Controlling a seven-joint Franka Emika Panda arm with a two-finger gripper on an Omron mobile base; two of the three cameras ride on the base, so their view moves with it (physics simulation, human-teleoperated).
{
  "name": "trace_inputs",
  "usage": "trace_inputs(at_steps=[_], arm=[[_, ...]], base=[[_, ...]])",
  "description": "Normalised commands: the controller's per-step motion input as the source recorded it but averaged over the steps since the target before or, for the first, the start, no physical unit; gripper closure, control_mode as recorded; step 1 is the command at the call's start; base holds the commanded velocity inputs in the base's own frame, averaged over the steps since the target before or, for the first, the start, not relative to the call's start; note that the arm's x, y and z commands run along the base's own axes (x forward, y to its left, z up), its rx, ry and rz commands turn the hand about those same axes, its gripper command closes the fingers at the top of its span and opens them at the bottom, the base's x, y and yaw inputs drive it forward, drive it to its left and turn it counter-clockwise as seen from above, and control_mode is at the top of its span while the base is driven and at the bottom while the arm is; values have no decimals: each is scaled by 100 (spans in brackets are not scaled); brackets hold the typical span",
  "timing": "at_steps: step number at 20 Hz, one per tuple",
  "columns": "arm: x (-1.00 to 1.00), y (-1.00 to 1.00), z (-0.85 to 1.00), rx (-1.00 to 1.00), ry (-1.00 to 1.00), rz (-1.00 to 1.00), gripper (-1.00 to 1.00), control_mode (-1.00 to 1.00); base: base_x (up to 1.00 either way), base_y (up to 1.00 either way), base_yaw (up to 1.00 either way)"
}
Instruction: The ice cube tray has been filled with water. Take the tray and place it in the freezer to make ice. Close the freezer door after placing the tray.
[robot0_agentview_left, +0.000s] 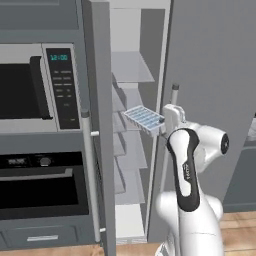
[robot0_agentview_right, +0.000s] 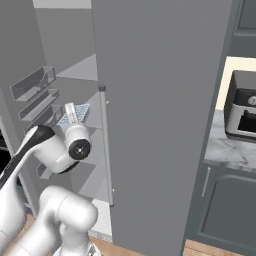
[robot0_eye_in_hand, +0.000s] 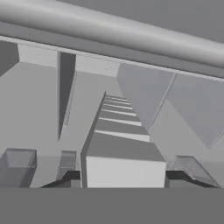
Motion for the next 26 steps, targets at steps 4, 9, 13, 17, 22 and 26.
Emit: trace_inputs(at_steps=[4,9,13,17,22,26], arm=[[70,39,-18,0,1,-10,100,-100],[62,10,-25,0,5,-2,100,-100],[39,-4,-22,0,0,0,100,-100],[33,-4,-21,0,1,0,100,-100],[27,-14,-23,0,7,0,100,-100],[30,-15,-24,0,13,0,100,-100]], base=[[0,0,0],[0,0,0],[0,0,0],[0,0,0],[0,0,0],[0,0,0]])
